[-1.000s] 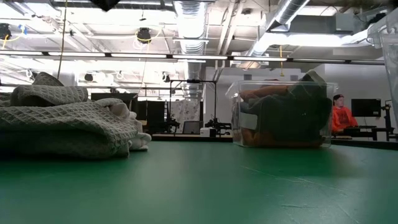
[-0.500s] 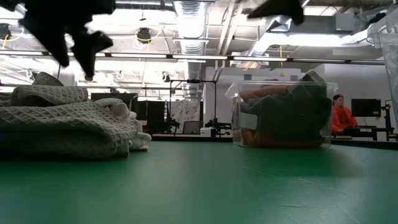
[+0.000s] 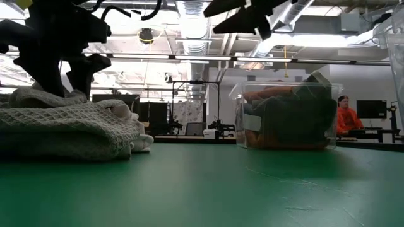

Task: Sort towels by color in basket
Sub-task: Put the light gray towel into the bottom transparent bin

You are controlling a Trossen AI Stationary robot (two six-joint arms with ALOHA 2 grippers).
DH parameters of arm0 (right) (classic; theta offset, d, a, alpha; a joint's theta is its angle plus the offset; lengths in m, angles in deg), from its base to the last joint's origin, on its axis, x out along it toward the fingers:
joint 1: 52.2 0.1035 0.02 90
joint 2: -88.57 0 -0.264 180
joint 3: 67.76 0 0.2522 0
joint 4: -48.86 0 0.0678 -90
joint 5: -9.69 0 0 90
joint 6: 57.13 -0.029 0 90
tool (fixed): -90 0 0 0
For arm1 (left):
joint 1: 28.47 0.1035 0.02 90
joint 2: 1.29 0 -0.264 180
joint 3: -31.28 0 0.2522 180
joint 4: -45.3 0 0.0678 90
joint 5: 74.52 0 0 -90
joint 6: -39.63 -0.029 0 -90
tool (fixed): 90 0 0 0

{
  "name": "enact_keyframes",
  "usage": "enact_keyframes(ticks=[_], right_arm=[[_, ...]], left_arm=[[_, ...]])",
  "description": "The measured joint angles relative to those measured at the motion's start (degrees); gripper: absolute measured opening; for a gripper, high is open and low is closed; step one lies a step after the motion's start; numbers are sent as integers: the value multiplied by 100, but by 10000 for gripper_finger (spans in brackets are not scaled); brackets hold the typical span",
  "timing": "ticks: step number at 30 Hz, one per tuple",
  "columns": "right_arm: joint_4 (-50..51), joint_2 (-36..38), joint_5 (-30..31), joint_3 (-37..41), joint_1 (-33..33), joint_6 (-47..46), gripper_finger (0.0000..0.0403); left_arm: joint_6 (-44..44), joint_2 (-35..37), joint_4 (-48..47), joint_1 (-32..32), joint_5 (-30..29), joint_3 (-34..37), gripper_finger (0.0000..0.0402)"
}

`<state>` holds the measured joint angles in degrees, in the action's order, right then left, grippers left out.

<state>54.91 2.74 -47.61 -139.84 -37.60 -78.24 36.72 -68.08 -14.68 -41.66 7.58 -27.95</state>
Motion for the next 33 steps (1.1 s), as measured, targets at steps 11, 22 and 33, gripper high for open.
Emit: enact_keyframes(ticks=[11, 22, 33], right_arm=[[-242, -165, -394, 0, 246, 713, 240], [-2436, -797, 1066, 0, 835, 3473, 239], [-3169, -1013, 1000, 0, 712, 3771, 239]], left_arm=[[-726, 63, 692, -24, -927, -802, 8], [-2153, 251, 3417, 15, -1010, -955, 5], [-2946, 203, 5311, 62, -562, -955, 5]])
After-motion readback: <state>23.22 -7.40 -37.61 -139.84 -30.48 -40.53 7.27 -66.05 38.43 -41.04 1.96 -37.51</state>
